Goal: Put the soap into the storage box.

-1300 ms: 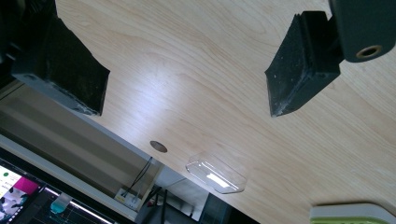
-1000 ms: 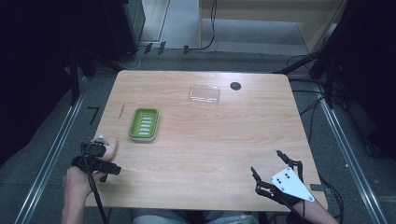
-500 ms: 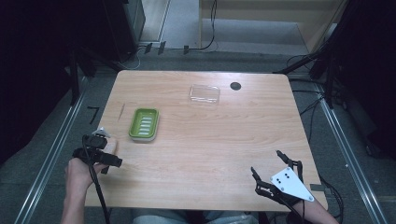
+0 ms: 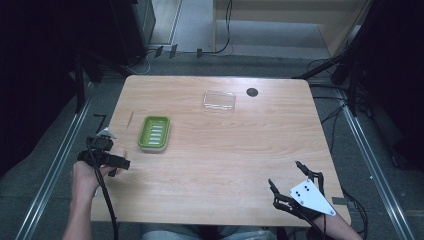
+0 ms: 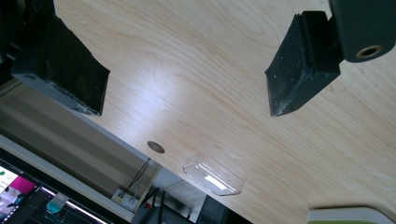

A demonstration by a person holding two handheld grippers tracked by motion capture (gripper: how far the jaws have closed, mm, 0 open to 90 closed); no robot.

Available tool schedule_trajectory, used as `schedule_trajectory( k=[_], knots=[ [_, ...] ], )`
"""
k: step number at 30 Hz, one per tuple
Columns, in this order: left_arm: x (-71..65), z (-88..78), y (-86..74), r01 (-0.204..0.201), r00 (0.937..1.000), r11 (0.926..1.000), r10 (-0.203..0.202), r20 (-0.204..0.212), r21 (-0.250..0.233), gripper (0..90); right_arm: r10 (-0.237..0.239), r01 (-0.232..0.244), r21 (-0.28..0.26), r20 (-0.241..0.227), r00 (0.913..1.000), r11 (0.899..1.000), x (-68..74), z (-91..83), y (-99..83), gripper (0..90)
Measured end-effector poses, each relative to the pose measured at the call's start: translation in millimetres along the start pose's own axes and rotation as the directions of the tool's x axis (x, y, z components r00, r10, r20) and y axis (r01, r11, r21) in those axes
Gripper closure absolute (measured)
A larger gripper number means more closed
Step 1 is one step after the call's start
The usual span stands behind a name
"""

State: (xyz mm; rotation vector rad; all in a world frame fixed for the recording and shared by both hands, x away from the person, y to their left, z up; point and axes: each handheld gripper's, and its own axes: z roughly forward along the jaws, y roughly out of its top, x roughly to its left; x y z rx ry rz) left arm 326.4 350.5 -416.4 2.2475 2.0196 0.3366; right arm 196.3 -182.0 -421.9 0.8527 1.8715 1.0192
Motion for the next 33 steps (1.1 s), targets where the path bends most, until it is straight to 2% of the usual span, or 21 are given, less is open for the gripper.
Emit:
schedule_trajectory(
  k=[9,17,21,24,30,33],
  knots=[
    [4.5,11.5,13.6,0.014,0.9997,0.9999,-0.014,0.018,0.007,0.0,-0.005,0.005,0.003,0.000,1.0000,1.000,0.5,0.5,0.1,13.2],
    [6.6,21.5,21.9,0.020,0.9997,0.9997,-0.021,0.014,0.016,0.0,-0.004,0.004,0.001,0.000,1.0000,1.000,0.1,0.1,-0.2,13.2],
    [8.7,25.0,23.8,0.036,0.9994,0.9993,-0.036,-0.002,0.008,14.4,-0.005,0.005,-0.001,0.001,1.0000,1.000,0.1,-0.3,-0.4,13.1],
    [11.2,25.6,22.9,0.047,0.9989,0.9989,-0.047,0.005,0.003,17.6,-0.004,0.004,-0.001,0.002,1.0000,1.000,0.1,-0.4,-0.4,13.1],
    [12.0,26.1,21.9,0.046,0.9989,0.9989,-0.046,0.003,-0.002,24.7,-0.005,0.005,-0.003,0.002,1.0000,1.000,0.3,-0.7,-0.4,13.1],
    [11.8,27.1,21.7,0.044,0.9990,0.9990,-0.044,-0.002,-0.004,25.6,-0.004,0.004,-0.003,0.002,1.0000,1.000,0.3,-0.7,-0.4,13.1]
  ],
)
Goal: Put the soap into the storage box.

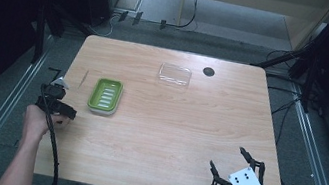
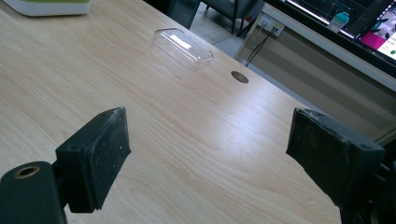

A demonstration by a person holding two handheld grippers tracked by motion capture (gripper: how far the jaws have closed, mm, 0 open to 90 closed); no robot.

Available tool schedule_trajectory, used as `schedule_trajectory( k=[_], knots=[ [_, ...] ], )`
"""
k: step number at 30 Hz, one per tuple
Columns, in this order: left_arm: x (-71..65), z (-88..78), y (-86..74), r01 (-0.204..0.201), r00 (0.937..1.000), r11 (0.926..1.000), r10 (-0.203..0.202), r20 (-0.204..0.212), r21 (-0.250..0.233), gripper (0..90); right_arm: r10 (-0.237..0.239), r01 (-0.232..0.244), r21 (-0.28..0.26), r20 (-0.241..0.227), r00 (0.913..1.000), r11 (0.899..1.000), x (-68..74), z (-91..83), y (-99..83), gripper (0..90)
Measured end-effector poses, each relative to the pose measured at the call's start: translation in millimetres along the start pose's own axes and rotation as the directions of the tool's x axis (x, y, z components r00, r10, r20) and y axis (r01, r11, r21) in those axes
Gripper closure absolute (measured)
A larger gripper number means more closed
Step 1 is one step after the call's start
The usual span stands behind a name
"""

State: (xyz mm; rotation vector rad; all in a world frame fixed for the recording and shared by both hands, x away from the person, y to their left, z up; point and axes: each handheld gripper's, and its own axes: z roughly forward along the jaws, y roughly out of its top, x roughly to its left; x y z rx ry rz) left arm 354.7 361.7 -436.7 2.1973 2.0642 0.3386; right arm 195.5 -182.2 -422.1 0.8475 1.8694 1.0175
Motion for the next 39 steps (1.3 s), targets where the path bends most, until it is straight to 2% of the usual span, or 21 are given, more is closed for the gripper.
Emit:
schedule_trajectory(
  k=[6,22,32,39],
  knots=[
    [2.2,2.9,-1.6,0.004,0.9999,1.0000,-0.004,-0.010,-0.003,31.6,-0.001,0.001,0.000,0.001,1.0000,1.000,0.1,0.3,0.1,13.1],
    [4.0,10.3,-3.8,0.004,0.9999,1.0000,-0.004,0.013,0.007,33.1,-0.001,0.001,0.001,-0.003,1.0000,1.000,0.2,0.4,0.1,13.1],
    [6.4,10.9,-5.8,0.027,0.9991,0.9996,-0.027,0.033,-0.008,33.7,0.000,0.000,0.000,-0.001,1.0000,1.000,0.1,0.3,0.1,13.1],
    [5.8,10.6,-5.9,0.027,0.9987,0.9996,-0.027,0.043,-0.009,33.8,0.001,-0.001,-0.001,0.001,1.0000,1.000,-0.1,0.5,0.1,13.2]
  ],
)
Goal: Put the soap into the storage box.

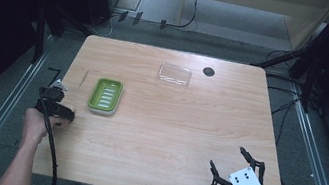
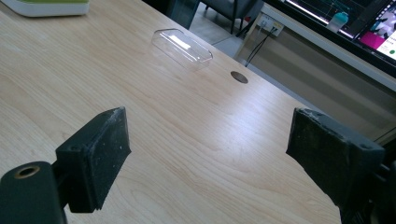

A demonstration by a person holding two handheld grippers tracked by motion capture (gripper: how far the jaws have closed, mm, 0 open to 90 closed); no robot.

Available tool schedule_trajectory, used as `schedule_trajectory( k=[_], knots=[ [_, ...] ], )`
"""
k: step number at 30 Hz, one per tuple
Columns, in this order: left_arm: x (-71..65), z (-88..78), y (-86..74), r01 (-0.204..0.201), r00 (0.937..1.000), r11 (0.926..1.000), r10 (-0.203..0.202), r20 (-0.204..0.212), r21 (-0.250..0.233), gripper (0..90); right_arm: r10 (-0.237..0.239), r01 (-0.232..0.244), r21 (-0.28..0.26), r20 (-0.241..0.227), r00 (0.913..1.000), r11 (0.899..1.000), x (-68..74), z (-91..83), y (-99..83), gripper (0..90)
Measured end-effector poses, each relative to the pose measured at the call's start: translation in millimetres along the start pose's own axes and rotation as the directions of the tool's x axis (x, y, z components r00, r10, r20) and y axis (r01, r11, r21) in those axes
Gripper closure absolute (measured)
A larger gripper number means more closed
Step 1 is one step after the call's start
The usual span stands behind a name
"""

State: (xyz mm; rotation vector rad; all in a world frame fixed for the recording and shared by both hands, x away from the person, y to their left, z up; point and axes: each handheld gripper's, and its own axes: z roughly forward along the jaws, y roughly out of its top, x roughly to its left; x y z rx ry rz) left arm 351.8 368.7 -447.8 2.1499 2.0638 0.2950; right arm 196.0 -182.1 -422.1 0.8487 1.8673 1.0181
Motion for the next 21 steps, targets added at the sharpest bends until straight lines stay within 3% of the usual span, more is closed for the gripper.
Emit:
schedule_trajectory(
  k=[21],
  knots=[
    [-11.0,-22.3,2.8,-0.039,0.9991,0.9971,0.040,0.016,-0.065,33.9,-0.001,0.001,0.000,-0.002,1.0000,1.000,0.2,0.0,0.1,13.2]
  ],
)
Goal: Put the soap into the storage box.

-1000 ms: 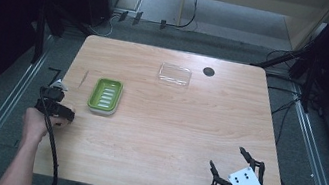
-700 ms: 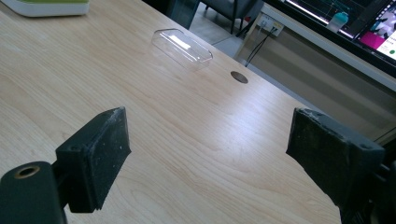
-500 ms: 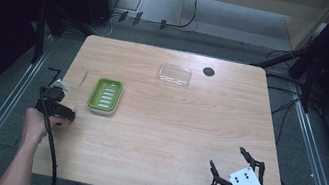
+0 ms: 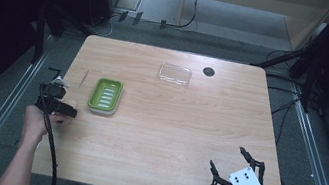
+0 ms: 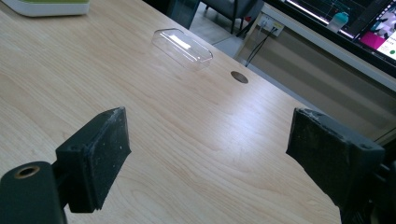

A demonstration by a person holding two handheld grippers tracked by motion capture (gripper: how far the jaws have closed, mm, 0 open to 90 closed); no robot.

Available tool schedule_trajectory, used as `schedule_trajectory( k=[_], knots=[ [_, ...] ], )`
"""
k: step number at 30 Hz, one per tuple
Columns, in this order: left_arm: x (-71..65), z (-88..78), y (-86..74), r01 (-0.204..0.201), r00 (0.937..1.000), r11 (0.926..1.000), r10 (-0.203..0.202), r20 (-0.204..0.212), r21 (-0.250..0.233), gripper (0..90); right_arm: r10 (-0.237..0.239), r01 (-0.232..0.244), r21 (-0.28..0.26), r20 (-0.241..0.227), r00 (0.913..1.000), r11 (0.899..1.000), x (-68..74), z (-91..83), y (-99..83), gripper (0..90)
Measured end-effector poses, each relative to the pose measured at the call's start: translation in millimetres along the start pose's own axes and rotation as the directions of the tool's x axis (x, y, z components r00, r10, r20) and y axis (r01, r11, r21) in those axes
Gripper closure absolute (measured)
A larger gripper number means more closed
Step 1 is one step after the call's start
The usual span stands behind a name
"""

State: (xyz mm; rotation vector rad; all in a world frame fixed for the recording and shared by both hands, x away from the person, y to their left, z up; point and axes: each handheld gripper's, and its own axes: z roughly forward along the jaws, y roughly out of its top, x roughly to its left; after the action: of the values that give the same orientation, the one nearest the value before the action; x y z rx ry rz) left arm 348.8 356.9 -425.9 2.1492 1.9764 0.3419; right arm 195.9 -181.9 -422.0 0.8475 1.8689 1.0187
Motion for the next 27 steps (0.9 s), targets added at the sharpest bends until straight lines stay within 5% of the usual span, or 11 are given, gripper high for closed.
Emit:
schedule_trajectory(
  k=[27],
  knots=[
    [-29.0,-25.8,21.6,-0.059,0.9980,0.9930,0.061,0.016,-0.102,33.9,-0.008,0.008,0.005,-0.001,1.0000,1.000,1.0,0.5,0.0,13.1]
  ],
)
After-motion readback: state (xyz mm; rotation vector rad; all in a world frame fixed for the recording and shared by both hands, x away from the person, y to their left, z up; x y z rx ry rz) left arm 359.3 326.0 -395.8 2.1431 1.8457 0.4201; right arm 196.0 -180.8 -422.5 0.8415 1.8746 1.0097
